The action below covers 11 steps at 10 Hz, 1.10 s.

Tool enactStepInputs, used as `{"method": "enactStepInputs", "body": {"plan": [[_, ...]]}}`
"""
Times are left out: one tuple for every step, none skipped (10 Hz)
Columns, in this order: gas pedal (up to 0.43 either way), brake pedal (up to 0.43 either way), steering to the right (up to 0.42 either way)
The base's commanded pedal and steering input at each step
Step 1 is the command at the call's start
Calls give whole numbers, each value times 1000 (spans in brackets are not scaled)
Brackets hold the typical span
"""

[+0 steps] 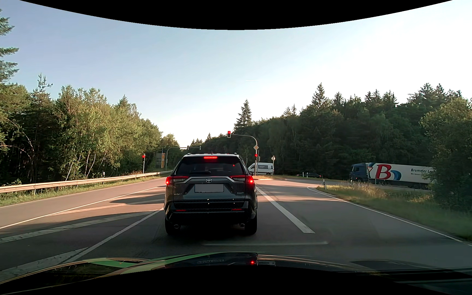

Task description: Follow the waypoints while adhering to traffic rules and regulations

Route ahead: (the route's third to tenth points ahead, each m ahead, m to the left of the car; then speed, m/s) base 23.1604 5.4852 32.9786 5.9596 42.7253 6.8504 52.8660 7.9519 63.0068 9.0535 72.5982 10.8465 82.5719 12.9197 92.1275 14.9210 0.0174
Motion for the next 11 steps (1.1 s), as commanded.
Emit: {"method": "enactStepInputs", "body": {"plan": [[0,244,-10],[0,244,-10],[0,244,-10],[0,244,-10],[0,244,-10],[0,244,-10],[0,244,-11],[0,244,-11],[0,244,-11],[0,250,-11],[0,244,-11]]}}
